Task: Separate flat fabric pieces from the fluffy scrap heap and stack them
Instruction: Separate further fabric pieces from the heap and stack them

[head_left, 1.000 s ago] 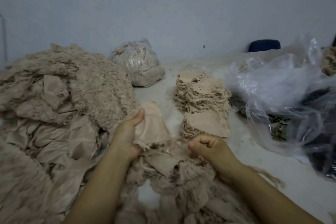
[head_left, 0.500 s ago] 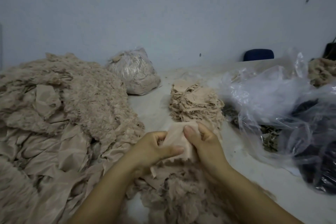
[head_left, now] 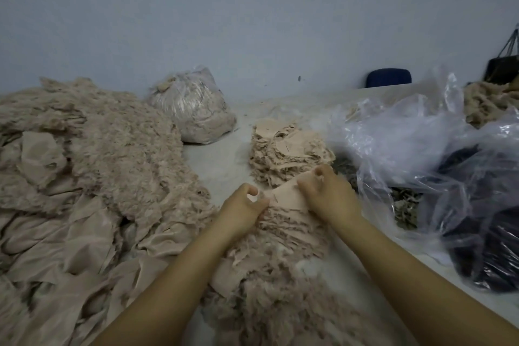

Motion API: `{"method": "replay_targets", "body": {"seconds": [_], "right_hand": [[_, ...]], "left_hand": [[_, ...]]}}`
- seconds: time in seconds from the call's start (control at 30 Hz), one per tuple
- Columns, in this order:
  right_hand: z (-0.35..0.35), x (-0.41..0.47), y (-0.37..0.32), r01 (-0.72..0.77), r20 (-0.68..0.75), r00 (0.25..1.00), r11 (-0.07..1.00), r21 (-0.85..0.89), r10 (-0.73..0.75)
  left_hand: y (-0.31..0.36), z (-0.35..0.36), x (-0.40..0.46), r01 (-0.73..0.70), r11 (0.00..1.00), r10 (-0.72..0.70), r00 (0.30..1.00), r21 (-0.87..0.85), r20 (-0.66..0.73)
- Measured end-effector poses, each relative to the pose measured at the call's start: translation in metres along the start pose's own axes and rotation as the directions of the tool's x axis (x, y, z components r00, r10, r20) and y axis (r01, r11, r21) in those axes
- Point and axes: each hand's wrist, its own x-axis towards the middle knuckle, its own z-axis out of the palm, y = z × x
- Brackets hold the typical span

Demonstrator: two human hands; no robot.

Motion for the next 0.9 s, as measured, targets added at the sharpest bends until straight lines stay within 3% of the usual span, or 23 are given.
{"method": "replay_targets", "body": {"seconds": [0.07, 0.13, 0.2, 0.23, 0.27, 0.33, 0.43, 0.5, 0.57, 0.63, 0.7, 0.77, 0.83, 0.9], "right_hand": [[0.003, -0.015, 0.001, 0.096, -0.098, 0.989, 0.987, -0.132, -0.11], [0.005, -0.037, -0.008, 0.29, -0.16, 0.947, 0.955, 0.055, -0.279], [0.012, -0.061, -0.016, 0.352, 0.085, 0.911, 0.87, 0.346, -0.403], [0.014, -0.073, -0.018, 0.308, 0.281, 0.844, 0.841, 0.444, -0.458], [0.016, -0.083, -0.017, 0.27, 0.447, 0.743, 0.834, 0.481, -0.498], [0.013, -0.092, -0.012, 0.264, 0.602, 0.596, 0.838, 0.478, -0.532], [-0.003, -0.089, -0.005, 0.257, 0.625, 0.552, 0.826, 0.502, -0.551], [-0.011, -0.089, -0.004, 0.329, 0.643, 0.511, 0.821, 0.466, -0.57], [-0.01, -0.093, -0.003, 0.397, 0.577, 0.545, 0.793, 0.462, -0.609], [-0.006, -0.095, -0.004, 0.351, 0.439, 0.68, 0.786, 0.509, -0.588], [-0.005, -0.095, -0.009, 0.189, 0.324, 0.803, 0.73, 0.657, -0.5], [-0.002, -0.095, -0.017, 0.035, 0.287, 0.85, 0.59, 0.806, -0.442], [0.002, -0.096, -0.024, -0.062, 0.271, 0.875, 0.462, 0.885, -0.401], [0.003, -0.096, -0.029, -0.124, 0.274, 0.896, 0.397, 0.91, -0.349]], "left_hand": [[-0.006, -0.013, -0.006, -0.129, 0.99, 0.131, 0.991, 0.063, -0.027], [-0.012, -0.032, -0.02, -0.233, 0.972, 0.225, 0.943, 0.004, 0.245], [-0.018, -0.047, -0.036, -0.391, 0.892, 0.215, 0.808, 0.227, 0.549], [-0.024, -0.051, -0.041, -0.47, 0.828, 0.222, 0.777, 0.306, 0.59], [-0.03, -0.054, -0.043, -0.491, 0.805, 0.241, 0.784, 0.334, 0.572], [-0.039, -0.057, -0.047, -0.414, 0.864, 0.255, 0.852, 0.288, 0.458], [-0.046, -0.06, -0.048, -0.441, 0.815, 0.32, 0.883, 0.375, 0.342], [-0.049, -0.059, -0.049, -0.452, 0.785, 0.351, 0.888, 0.424, 0.297], [-0.05, -0.055, -0.052, -0.441, 0.779, 0.361, 0.896, 0.445, 0.257], [-0.046, -0.053, -0.055, -0.442, 0.785, 0.388, 0.897, 0.435, 0.212], [-0.04, -0.052, -0.063, -0.445, 0.877, 0.42, 0.893, 0.178, 0.161], [-0.029, -0.049, -0.077, -0.351, 0.912, 0.394, 0.895, -0.213, 0.21], [-0.025, -0.039, -0.085, -0.329, 0.905, 0.396, 0.882, -0.269, 0.254], [-0.027, -0.03, -0.083, -0.33, 0.894, 0.377, 0.92, -0.303, 0.109]]}}
